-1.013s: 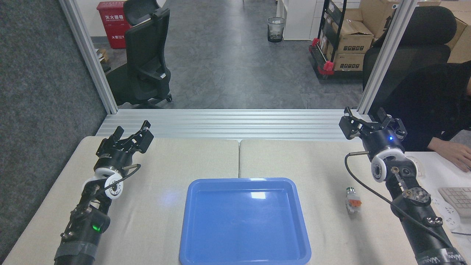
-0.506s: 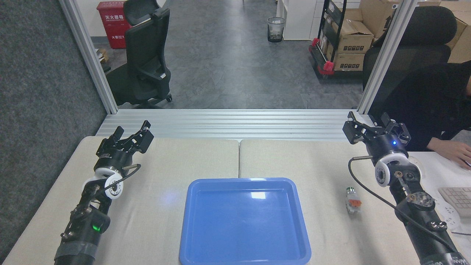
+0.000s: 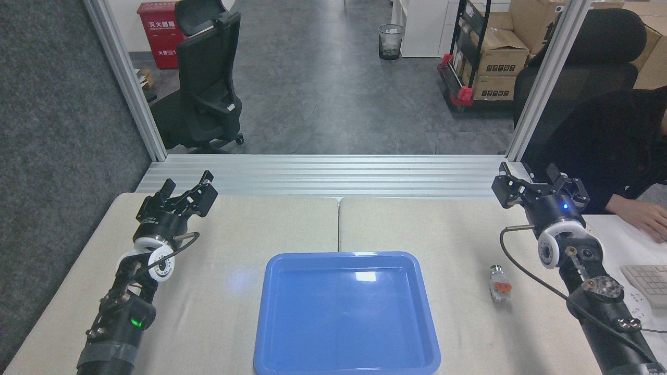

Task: Pick up switch part and place in tray
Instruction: 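Lower the open right gripper down onto the small switch part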

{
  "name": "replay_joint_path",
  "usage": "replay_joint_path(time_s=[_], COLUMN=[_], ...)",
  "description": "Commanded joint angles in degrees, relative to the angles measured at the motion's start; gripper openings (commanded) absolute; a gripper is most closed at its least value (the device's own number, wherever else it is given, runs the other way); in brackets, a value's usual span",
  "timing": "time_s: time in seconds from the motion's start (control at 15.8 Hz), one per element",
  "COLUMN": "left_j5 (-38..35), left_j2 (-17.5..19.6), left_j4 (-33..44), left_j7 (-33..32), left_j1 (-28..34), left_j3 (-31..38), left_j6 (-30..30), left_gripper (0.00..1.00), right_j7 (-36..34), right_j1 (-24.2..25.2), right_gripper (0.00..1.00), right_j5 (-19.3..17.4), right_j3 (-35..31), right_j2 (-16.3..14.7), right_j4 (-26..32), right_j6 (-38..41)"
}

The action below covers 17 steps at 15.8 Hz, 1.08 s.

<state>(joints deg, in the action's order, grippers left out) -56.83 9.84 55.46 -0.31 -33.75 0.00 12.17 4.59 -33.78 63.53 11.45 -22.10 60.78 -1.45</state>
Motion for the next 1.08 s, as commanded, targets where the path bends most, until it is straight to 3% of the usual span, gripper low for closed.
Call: replay_joint_path(time_s=[0.0,0.32,0.57,0.7,0.95,1.01], left_j5=[0.0,0.1,0.1,0.0,0.1,0.0], left_j2=[0.0,0.1,0.0,0.0,0.0,0.0], left_j4=[0.0,0.0,0.0,0.0,0.0,0.0], left_j7=[0.0,0.0,0.1,0.0,0.1,0.0], left_j1=[0.0,0.0,0.0,0.0,0.0,0.0], left_j3=[-1.3,-1.3,-1.3,-1.3,-1.3,-1.3], left_j6=[0.0,0.0,0.0,0.0,0.0,0.0], left_gripper=[1.00,1.00,1.00,1.00,1.00,1.00], right_j7=[0.0,-0.6,-0.6,-0.6,-0.8,-0.8], right_j1=[3.7,10.2,17.8,19.5,19.5,19.5], right_gripper=[1.00,1.00,1.00,1.00,1.00,0.95], right_j5=[-0.1,-0.1,-0.1,0.3,0.5,0.5], right_j3=[-0.1,-0.3,0.4,1.1,4.7,4.5], right_j2=[-1.5,-1.1,3.1,6.7,8.0,8.7], right_j4=[2.4,2.4,1.5,0.3,-4.5,-5.3], right_j6=[-0.1,-0.5,-3.2,-3.0,-3.4,-3.6])
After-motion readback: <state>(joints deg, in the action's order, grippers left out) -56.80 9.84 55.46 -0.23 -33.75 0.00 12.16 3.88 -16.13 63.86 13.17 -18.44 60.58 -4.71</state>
